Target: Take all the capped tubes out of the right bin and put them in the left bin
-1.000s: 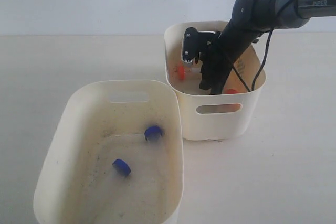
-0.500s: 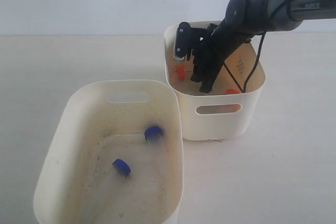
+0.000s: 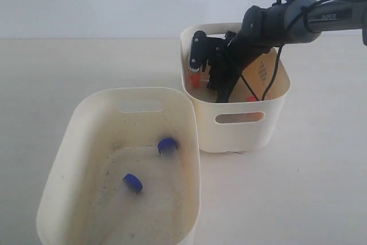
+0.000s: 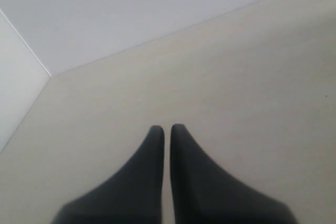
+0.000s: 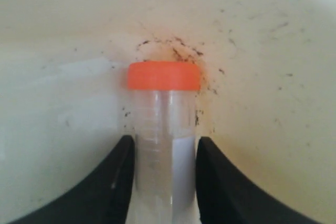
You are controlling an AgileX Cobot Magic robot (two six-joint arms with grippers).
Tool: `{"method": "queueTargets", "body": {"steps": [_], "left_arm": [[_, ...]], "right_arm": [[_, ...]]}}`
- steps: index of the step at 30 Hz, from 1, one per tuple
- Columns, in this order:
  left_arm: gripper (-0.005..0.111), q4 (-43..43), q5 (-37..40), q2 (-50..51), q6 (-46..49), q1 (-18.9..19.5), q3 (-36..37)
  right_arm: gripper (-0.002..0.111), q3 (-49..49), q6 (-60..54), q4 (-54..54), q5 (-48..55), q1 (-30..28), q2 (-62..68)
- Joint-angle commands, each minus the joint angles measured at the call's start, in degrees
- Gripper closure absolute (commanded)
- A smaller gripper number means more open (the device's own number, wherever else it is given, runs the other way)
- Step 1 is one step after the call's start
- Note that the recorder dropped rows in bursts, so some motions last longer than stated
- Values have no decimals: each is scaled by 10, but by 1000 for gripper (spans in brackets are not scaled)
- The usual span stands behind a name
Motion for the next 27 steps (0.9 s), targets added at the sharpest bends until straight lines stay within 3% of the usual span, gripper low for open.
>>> {"method": "queueTargets", "body": {"steps": [1, 21, 27], "left_arm": [[102, -2, -2, 0, -5, -2, -2], [102, -2, -2, 0, -5, -2, -2], [102, -2, -2, 0, -5, -2, -2]], "right_arm": [[108, 9, 3, -24, 77, 0, 13], [108, 9, 55, -17, 177, 0, -141], [108, 9, 118, -17, 197, 0, -206]]}}
